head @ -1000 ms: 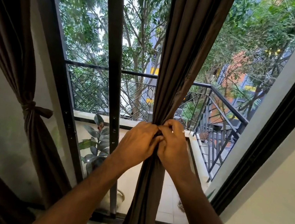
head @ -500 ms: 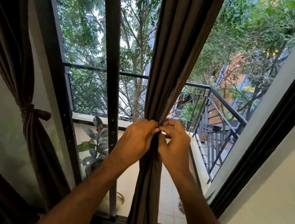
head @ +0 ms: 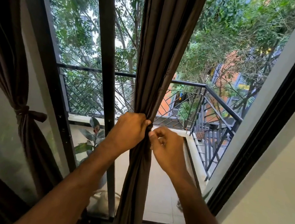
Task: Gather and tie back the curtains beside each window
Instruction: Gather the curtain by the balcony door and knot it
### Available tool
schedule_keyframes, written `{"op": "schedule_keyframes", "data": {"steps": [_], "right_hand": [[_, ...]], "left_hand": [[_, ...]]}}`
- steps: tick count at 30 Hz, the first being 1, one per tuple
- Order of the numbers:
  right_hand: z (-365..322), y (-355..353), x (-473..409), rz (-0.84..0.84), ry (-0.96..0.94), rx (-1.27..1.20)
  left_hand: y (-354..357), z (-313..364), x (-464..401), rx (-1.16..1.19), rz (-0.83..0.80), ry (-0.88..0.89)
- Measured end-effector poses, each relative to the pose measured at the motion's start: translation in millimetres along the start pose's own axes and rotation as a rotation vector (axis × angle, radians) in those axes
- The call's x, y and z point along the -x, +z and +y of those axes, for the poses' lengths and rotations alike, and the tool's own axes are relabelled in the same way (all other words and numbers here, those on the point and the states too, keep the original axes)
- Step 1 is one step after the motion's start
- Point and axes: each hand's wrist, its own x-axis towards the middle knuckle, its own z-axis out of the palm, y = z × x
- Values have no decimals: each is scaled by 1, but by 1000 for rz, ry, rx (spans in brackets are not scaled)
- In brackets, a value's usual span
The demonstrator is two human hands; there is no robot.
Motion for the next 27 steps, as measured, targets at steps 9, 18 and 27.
{"op": "schedule_keyframes", "data": {"steps": [9, 18, 27], "right_hand": [[-2, 5, -11, -77, -65, 137], [6, -4, -19, -178, -117, -28], [15, -3, -26, -97, -285, 46]], "left_hand": [[-11, 3, -11, 119, -149, -32], [-13, -20, 13, 981, -225, -214], [-5, -5, 11, 977, 190, -239]]}}
